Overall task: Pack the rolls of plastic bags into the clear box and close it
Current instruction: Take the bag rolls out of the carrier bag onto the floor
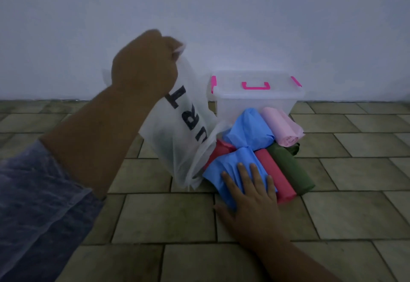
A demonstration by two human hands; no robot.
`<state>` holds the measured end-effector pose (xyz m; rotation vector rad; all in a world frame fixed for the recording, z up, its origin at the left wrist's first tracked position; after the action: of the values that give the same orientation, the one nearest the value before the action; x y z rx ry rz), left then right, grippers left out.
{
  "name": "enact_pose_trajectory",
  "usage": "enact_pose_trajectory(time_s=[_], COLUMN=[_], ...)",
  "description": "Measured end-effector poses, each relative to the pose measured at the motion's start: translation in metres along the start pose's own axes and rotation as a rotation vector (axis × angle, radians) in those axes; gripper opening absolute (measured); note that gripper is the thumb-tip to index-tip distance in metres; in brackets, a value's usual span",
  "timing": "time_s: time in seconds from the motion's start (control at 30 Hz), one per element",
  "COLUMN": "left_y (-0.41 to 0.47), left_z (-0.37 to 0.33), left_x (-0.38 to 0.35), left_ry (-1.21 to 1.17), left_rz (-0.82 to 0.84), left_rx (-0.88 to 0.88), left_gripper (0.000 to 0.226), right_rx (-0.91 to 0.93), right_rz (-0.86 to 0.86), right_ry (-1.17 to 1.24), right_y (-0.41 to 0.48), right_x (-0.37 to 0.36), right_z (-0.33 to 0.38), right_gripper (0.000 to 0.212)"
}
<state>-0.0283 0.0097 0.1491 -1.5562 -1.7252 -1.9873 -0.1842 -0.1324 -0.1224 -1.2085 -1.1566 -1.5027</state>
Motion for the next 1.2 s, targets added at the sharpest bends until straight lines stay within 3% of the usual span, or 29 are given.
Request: enact_pose_trajectory(time_s=[0.13, 0.27, 0.53, 0.67, 0.77, 0.87, 0.97, 1.0, 1.2], left_y=[0.009, 0.008, -0.037, -0.074, -0.084, -0.128, -0.179, -0.19, -0.199], left_z=[-0.027, -0.011, 0.093, 0.124, 0.084, 0.045, 0.067, 0.075, 0.079], left_x=[0.038, 0.051, -0.035, -0.065, -0.09, -0.144, -0.182, -0.188, -0.197], left_ry=[0.013, -0.161, -0.002, 0.255, 0.278, 0.217, 0.178, 0.156, 0.077], left_rz=[-0.093, -0.109, 0.075, 0.181, 0.226, 0.513, 0.762, 0.8, 0.788], left_rx=[-0.085, -0.037, 0.35, 0.562, 0.323, 0.067, 0.195, 0.255, 0.331], left_gripper=[0.035, 0.039, 0.037, 0.066, 0.08, 0.08, 0.082, 0.082, 0.085], right_rx=[-0.006, 0.002, -0.001, 0.004, 0.004, -0.026, -0.006, 0.004, -0.056], right_rz=[0.007, 0.02, 0.016, 0.03, 0.048, -0.029, -0.268, -0.275, 0.016], right_ry=[0.006, -0.01, -0.011, -0.019, -0.006, 0.078, 0.118, 0.105, 0.095], right_y=[-0.001, 0.0, 0.0, 0.001, 0.001, 0.005, 0.016, 0.023, 0.071], right_x=[0.0, -0.002, -0.001, 0.0, 0.001, 0.02, 0.057, 0.062, 0.021], right_z=[0.0, 0.0, 0.0, 0.001, 0.002, 0.003, 0.015, 0.022, 0.038], right_gripper=[0.072, 0.071, 0.075, 0.075, 0.075, 0.066, 0.046, 0.044, 0.076])
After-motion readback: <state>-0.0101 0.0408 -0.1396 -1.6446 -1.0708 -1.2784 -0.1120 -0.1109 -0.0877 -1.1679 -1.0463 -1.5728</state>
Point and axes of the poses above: each hand's wrist, its own y-axis towards the middle knuckle, its own x-axis out of the back of the hand, z = x × y, the point moved 10 cm from there along y, towards the middle knuckle
